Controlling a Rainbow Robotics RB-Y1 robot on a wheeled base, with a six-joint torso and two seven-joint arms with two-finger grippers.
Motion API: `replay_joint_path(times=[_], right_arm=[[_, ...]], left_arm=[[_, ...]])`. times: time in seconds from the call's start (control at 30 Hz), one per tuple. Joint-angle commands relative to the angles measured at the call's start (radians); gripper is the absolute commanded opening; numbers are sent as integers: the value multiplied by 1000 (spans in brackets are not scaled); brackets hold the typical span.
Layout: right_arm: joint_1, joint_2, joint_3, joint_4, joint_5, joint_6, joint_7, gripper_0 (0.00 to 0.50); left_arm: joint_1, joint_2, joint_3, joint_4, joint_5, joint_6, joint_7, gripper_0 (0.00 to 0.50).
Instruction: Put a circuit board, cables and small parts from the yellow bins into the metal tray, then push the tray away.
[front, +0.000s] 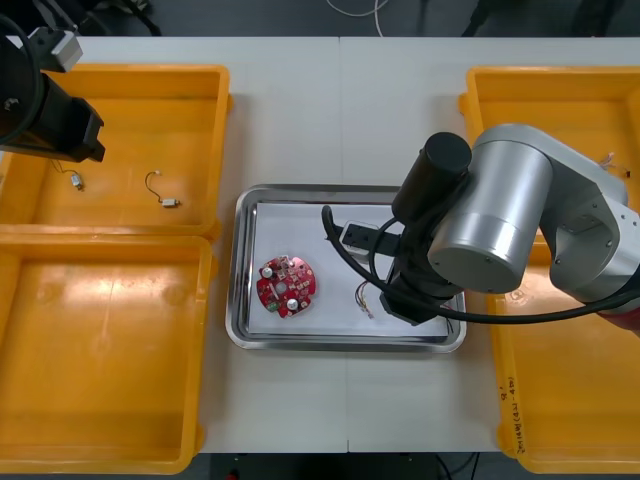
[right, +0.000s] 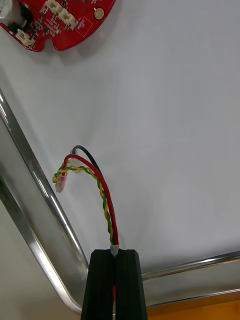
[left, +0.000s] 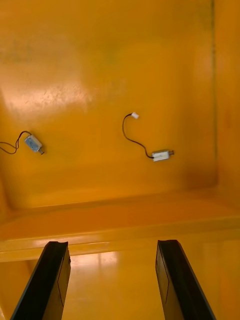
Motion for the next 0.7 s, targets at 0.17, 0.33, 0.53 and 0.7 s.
replay_joint_path(times=[0.17, 0.33, 0.53, 0.7], right_arm=[[-25, 23, 67, 54, 43, -62, 41, 0], [-25, 37, 82, 91, 51, -93, 42, 0], [1, 86, 85, 102, 103, -96, 35, 0], [8, 105, 85, 102, 114, -95, 28, 0]], left_arm=[[-23, 37, 69, 161, -25, -67, -67, 500], [-54, 37, 69, 243, -61, -88, -82, 500], [-63, 36, 69, 317, -98, -156, -101, 500], [-63, 36, 68, 382, -111, -245, -121, 500]])
